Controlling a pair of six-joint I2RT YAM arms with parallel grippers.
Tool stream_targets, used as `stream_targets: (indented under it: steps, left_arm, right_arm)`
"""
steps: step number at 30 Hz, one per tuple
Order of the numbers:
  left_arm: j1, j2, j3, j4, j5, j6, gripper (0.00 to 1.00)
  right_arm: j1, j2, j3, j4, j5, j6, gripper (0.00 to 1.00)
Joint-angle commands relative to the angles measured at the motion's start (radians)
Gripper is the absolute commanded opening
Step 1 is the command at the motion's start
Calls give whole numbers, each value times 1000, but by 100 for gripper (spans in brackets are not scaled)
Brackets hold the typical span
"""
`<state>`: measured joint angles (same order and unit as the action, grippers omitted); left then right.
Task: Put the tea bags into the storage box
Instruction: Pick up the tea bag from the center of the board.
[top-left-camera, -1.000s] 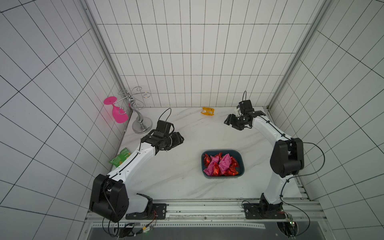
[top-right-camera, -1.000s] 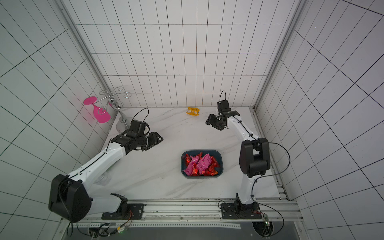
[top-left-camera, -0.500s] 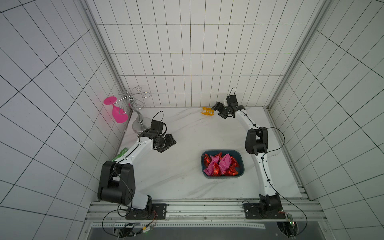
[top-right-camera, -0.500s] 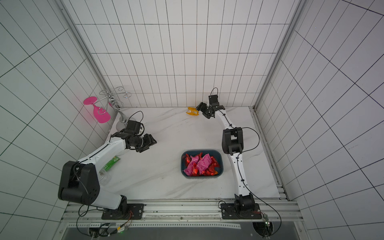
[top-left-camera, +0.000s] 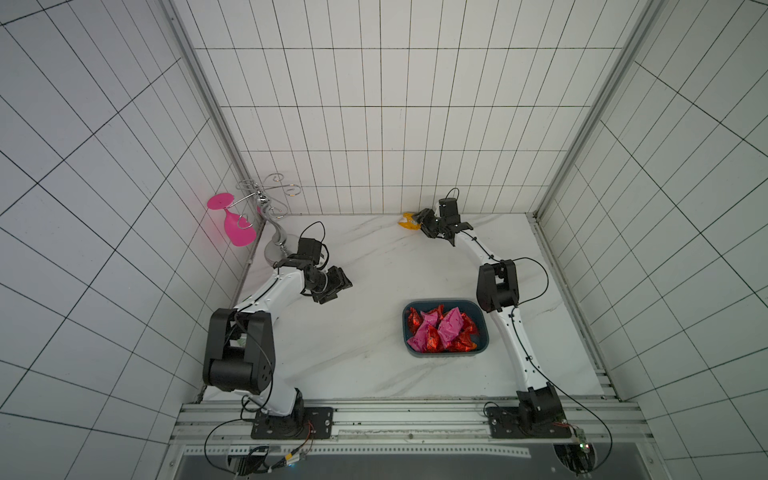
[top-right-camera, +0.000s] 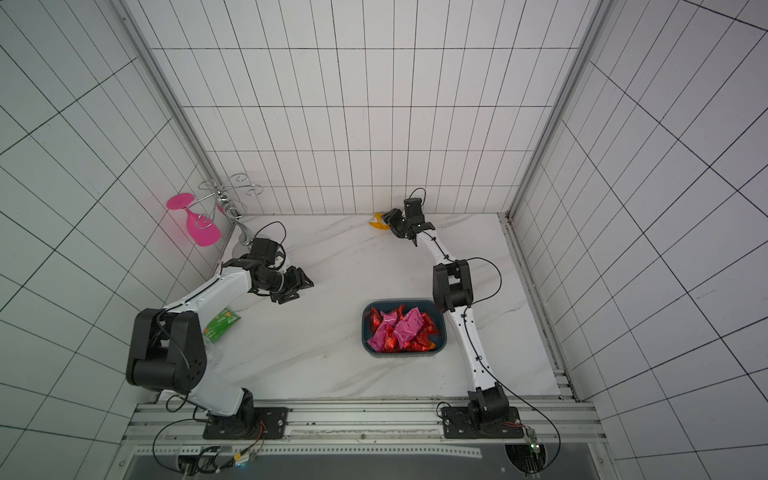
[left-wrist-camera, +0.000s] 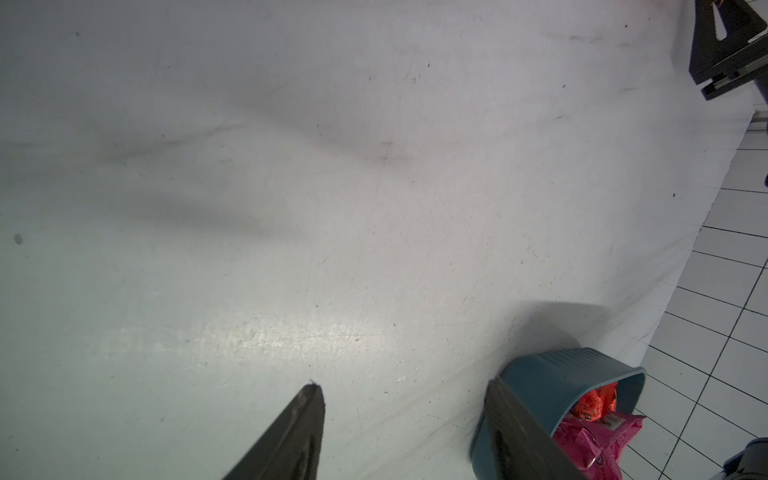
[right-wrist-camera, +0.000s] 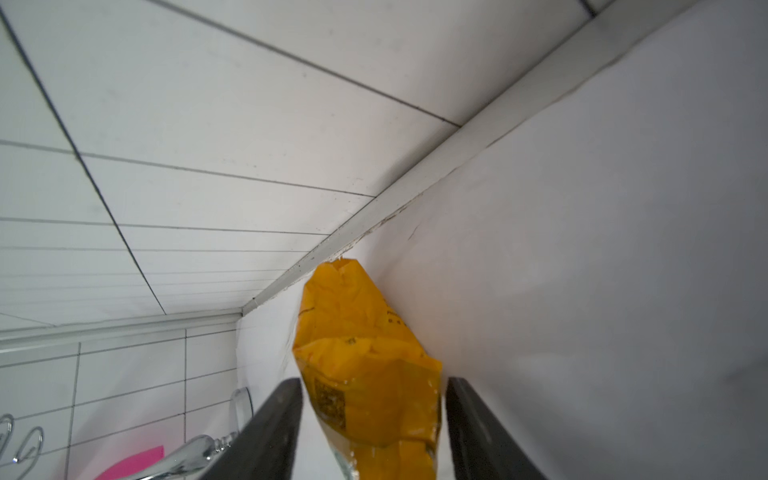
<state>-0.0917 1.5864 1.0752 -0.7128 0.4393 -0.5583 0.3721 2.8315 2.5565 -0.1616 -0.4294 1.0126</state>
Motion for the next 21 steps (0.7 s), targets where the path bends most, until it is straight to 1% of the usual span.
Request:
stream_targets:
  steps: [1,4,8,10,13,16,19,21]
  left_arm:
    - [13,7,16,4,29,15,65]
    - [15,2,8,7,29,11,65]
    - [16,0,8,7,30,8,65]
    - [16,-1,11,9,32,4,65]
    - [16,1,16,14,39,-4,65]
    - [15,5,16,28,57,-22,65]
    - [15,2,13,46,77,-45,65]
    - [13,-3,9,60,93,-59,64]
  right_arm:
    - [4,22,4,49,21,35,42]
    - [1,16,2,57,26,37,27]
    - [-1,-12,-17,83,6,37,16]
    - [-2,-45,-46,102,-12,34,12]
    - [-7,-112,-108,127,-57,24,8]
    - [-9,-211,-198,135,-106,-13,5]
    - [-10,-343,-331,135,-154,-66,3]
    - [-10,-454,-456,135,-179,-106,3]
